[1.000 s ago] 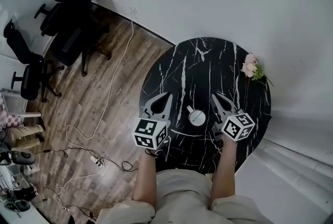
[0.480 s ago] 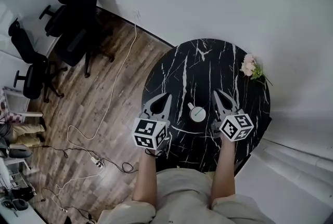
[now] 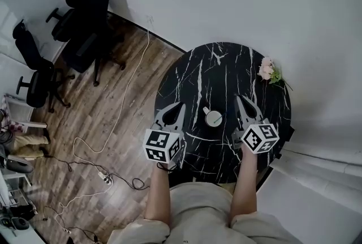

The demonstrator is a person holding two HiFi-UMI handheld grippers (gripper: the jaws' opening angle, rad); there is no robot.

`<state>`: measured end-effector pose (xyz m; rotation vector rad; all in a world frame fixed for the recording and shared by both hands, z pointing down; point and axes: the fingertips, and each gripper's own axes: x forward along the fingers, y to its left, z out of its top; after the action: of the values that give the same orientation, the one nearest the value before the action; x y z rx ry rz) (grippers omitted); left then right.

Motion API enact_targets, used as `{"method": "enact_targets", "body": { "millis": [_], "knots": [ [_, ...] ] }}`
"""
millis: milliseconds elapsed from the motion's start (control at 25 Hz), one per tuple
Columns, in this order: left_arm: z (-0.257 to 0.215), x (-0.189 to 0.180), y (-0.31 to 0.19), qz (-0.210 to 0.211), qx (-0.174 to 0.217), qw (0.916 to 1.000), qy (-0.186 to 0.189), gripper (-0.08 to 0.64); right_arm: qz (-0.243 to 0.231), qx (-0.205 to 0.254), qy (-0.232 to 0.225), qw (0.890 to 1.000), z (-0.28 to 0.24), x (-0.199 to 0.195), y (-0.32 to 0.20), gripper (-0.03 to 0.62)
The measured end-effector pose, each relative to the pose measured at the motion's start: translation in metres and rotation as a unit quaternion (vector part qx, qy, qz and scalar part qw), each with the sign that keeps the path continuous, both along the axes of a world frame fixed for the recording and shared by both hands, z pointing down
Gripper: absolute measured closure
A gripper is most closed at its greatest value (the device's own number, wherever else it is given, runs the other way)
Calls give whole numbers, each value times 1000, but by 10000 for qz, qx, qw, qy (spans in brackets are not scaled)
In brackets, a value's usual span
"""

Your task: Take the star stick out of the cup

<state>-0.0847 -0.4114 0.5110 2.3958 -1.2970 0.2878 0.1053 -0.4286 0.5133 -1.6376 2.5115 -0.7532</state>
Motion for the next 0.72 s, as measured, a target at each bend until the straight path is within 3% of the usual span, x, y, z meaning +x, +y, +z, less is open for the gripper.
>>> {"method": "enact_targets", "body": {
  "millis": [280,720],
  "knots": [
    [-13,-5,33,-113,154,9998,4,538,36,351,23,9994,-33,8,26,549],
    [-18,-6,89,-290,207,9993,61,538,-114,457,77,9989,-52,8,71,549]
  ]
}}
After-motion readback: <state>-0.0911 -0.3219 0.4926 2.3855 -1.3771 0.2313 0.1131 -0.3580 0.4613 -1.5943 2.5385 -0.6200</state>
